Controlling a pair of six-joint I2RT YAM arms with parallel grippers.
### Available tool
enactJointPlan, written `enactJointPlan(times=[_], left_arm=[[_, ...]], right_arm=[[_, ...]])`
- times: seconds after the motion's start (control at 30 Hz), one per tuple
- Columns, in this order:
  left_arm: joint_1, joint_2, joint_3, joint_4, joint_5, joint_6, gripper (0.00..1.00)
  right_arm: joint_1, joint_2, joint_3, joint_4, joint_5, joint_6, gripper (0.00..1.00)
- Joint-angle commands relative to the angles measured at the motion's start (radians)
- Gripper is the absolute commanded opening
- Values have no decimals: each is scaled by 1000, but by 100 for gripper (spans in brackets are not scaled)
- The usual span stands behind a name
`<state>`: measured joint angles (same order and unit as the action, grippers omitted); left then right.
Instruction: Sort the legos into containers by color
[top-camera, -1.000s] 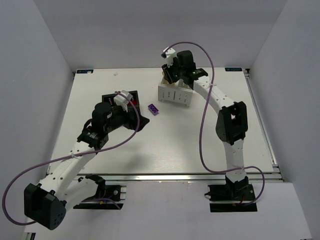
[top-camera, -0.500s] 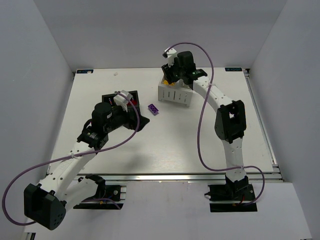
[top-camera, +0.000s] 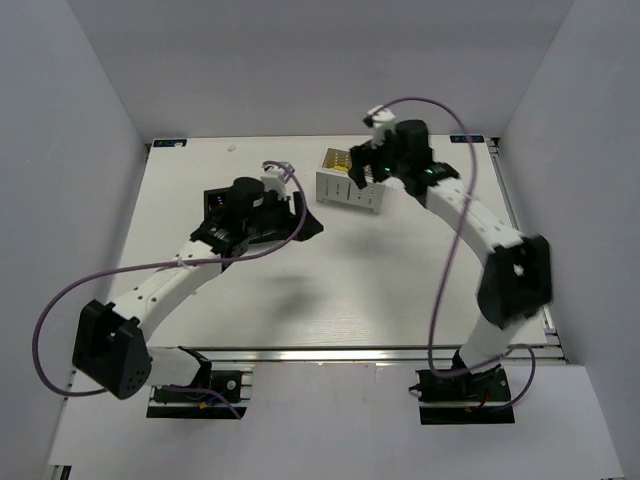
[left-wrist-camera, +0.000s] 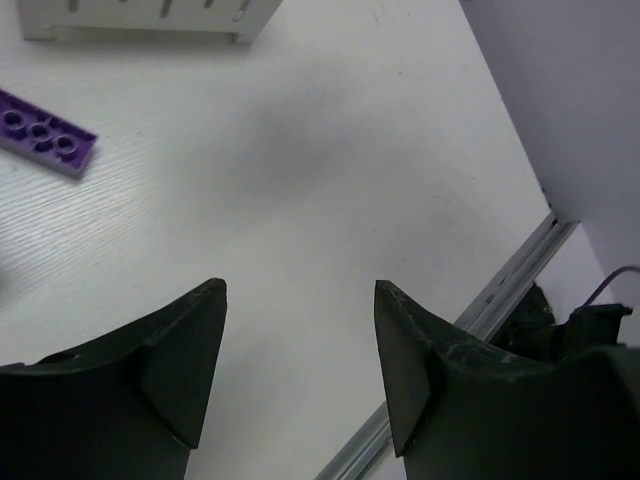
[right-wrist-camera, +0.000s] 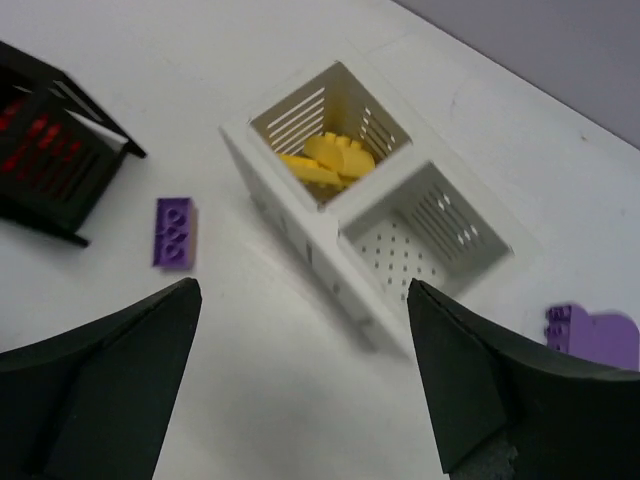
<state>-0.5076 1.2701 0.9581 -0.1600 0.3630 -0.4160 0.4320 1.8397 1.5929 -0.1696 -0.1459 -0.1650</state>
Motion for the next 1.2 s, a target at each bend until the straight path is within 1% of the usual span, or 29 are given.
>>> enactJointPlan(times=[0.0, 0.03, 0.07, 0.1, 0.13, 0.17, 0.2, 0.23, 0.27, 0.3, 0.33, 0.37, 0.4, 0.5, 0.53, 0.6, 0.73, 0.77, 0.83, 0.93, 1.17], left_arm=[[-92, 73, 172, -100, -142, -112, 70], [-113, 136, 212, -163, -179, -138, 71], [-135, 171, 255, -202, -259, -151, 72], [-156, 205, 299, -241, -313, -168, 73], [-196, 271, 385, -318, -388, -199, 76], [-213, 311, 433, -370, -438, -223, 78], [-226, 343, 473, -409, -546, -243, 79], [-245, 401, 532, -455, -593, -282, 80], [-246, 429, 560, -484, -637, -314, 81], [-258, 455, 585, -515, -718, -348, 81], [-258, 503, 641, -568, -758, -398, 82], [-267, 526, 672, -602, -806, -432, 83], [-267, 544, 692, -616, -850, -444, 84], [-267, 616, 751, -648, -932, -474, 85], [-256, 659, 793, -667, -946, -484, 86], [-247, 696, 823, -685, -972, -485, 86], [-238, 755, 829, -661, -1004, -469, 87], [-238, 778, 840, -650, -1010, -458, 87], [-238, 805, 858, -658, -1027, -458, 87], [-238, 851, 889, -667, -1041, -457, 87], [-220, 887, 881, -619, -1066, -448, 86]], right_arm=[[-78, -360, -209, 219, -96, 191, 89], [-120, -408, -256, 219, -180, 200, 89], [-133, -500, -343, 214, -210, 222, 89], [-142, -545, -388, 211, -251, 228, 88], [-176, -588, -434, 214, -305, 232, 87], [-185, -667, -527, 226, -328, 234, 81], [-194, -707, -575, 249, -352, 234, 76], [-222, -739, -621, 266, -391, 231, 70], [-229, -788, -661, 280, -406, 234, 54], [-240, -804, -716, 289, -423, 239, 45], [-274, -813, -725, 282, -454, 239, 29], [-289, -815, -723, 269, -468, 246, 23], [-317, -815, -705, 240, -481, 258, 21], [-360, -804, -694, 219, -539, 259, 21], [-372, -806, -695, 217, -550, 256, 23], [-392, -810, -699, 216, -570, 252, 25], [-420, -833, -705, 211, -613, 248, 33], [-453, -836, -708, 219, -630, 248, 34], [-467, -849, -720, 225, -644, 251, 37], [-489, -853, -725, 236, -673, 263, 39], [-527, -849, -738, 257, -716, 277, 40]])
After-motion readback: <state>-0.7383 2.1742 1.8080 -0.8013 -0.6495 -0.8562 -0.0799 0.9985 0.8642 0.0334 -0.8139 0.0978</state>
